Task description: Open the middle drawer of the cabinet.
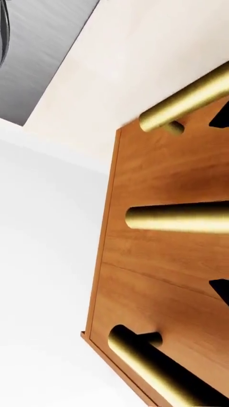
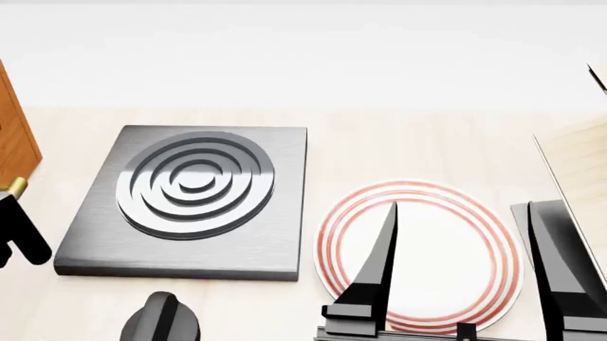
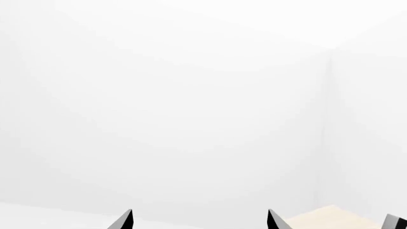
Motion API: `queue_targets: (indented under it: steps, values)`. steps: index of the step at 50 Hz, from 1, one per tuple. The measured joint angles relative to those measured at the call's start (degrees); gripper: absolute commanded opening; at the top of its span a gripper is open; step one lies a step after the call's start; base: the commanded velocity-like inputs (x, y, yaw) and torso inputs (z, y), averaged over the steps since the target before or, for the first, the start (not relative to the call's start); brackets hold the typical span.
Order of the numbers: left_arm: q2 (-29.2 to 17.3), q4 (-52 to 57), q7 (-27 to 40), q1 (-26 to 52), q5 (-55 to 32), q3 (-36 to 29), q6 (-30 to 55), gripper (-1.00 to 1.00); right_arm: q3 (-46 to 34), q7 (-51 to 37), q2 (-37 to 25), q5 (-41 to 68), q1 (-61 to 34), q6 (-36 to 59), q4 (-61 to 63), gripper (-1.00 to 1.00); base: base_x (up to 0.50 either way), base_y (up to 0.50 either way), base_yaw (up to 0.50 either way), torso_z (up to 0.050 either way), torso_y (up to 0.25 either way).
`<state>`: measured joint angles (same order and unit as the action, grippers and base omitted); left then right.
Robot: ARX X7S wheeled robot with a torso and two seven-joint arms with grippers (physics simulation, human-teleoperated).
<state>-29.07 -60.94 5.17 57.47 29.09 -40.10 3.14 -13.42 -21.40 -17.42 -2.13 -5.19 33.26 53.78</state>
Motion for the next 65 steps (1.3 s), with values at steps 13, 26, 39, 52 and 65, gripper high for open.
queue_targets:
  steps: [13,26,39,52,65]
  values:
    - [1.1,-6.1,1.8,2.4,-0.1,-0.3,-1.5,1.0,-0.2,-0.2,-0.2,0.0,-0.2,0.0,-0.1,1.0,0.0,0.0,0.0,-0.002,0.0]
    - [2.2,-11.0,3.3,4.1,-0.2,-1.2,-3.1,1.0,-0.4,-0.5,-0.4,0.0,-0.2,-0.3,-0.2,1.0,0.0,0.0,0.0,-0.001,0.0]
    - [2.4,-13.0,4.1,4.6,-1.1,-2.5,-2.9,1.0,-0.5,-0.8,-0.6,0.0,-0.1,-0.5,-0.2,1.0,0.0,0.0,0.0,-0.001,0.0]
    - [2.4,-13.5,5.2,5.0,-4.1,-6.0,-1.9,1.0,-0.9,-1.0,-0.8,-0.2,-0.2,-0.6,-0.4,1.0,0.0,0.0,0.0,-0.002,0.0]
    - [2.3,-13.3,6.1,5.5,-9.5,-11.5,-0.8,1.0,-1.3,-1.3,-0.9,-0.2,-0.3,-0.8,-0.5,1.0,0.0,0.0,0.0,-0.001,0.0]
